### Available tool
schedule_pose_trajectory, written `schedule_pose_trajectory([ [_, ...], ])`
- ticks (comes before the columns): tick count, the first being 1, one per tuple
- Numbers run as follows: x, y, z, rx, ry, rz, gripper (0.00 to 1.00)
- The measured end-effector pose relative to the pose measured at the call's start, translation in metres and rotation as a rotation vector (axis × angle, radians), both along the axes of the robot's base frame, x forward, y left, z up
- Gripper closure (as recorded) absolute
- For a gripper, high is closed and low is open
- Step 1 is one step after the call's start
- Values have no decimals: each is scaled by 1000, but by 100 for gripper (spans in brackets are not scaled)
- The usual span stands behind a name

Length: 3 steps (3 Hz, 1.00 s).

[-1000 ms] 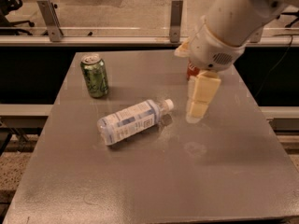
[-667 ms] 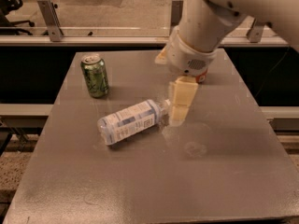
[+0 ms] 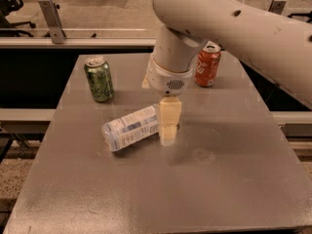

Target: Move blue plastic bottle near green can

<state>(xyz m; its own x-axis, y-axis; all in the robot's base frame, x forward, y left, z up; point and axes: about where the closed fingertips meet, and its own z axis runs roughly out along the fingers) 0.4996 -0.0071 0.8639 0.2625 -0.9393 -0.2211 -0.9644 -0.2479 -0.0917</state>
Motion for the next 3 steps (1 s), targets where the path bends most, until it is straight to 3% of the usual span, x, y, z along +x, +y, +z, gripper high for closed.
schedule_pose_trajectory([
  [1, -4, 5, -14, -30, 26, 24, 4],
  [3, -6, 8, -19, -60, 26, 32, 45],
])
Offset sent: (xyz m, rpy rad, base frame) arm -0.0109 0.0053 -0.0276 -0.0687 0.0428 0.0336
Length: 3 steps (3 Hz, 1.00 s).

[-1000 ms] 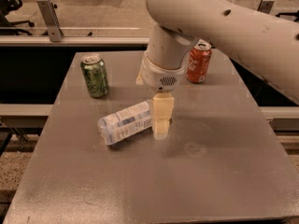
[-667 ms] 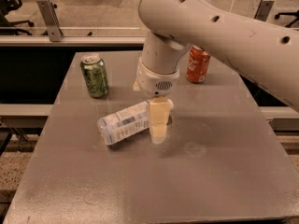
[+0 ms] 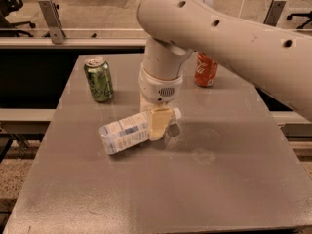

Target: Move blue plastic bottle near green can

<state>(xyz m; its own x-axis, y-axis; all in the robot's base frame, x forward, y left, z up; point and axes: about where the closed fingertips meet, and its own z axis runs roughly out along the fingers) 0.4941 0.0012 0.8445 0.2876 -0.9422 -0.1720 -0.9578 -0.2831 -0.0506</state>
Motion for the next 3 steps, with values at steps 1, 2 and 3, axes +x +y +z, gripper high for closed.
schedule_pose_trajectory([
  [1, 12, 3, 9, -2, -1, -11, 68],
  [2, 35, 7, 26, 11, -7, -34, 91],
  [3, 59, 16, 39, 20, -20, -43, 100],
])
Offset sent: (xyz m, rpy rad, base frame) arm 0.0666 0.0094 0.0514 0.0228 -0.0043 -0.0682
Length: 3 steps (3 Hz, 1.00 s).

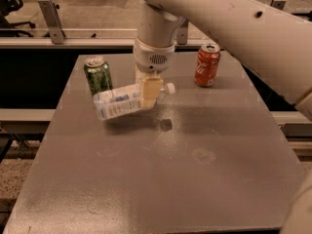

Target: Move blue plastic bottle near green can

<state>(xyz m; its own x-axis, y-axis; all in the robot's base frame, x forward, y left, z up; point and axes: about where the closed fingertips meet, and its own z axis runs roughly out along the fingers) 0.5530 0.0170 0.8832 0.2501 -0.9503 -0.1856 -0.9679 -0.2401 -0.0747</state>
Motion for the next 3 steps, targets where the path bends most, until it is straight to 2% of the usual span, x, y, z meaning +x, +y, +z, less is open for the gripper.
schedule_pose_trajectory([
  [1, 16, 14, 2, 5, -7, 3, 100],
  [2, 27, 25, -3, 14, -4, 9, 83],
  [3, 35, 32, -7, 19, -1, 14, 52],
])
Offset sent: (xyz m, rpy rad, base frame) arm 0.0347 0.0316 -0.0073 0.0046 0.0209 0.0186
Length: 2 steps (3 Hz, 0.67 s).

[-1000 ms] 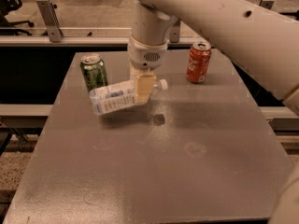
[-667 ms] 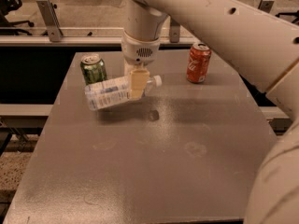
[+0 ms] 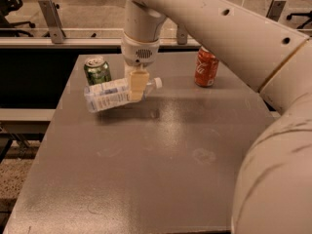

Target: Move blue plastic bottle near green can

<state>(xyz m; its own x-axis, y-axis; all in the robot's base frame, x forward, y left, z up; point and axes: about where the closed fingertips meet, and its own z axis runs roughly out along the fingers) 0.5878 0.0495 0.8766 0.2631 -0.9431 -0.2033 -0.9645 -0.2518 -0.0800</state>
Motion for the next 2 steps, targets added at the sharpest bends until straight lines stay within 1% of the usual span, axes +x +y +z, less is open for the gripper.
schedule_pose_trajectory([
  [1, -5, 9, -12, -11, 12, 21, 22],
  [2, -12, 12, -27, -32, 17, 27, 0],
])
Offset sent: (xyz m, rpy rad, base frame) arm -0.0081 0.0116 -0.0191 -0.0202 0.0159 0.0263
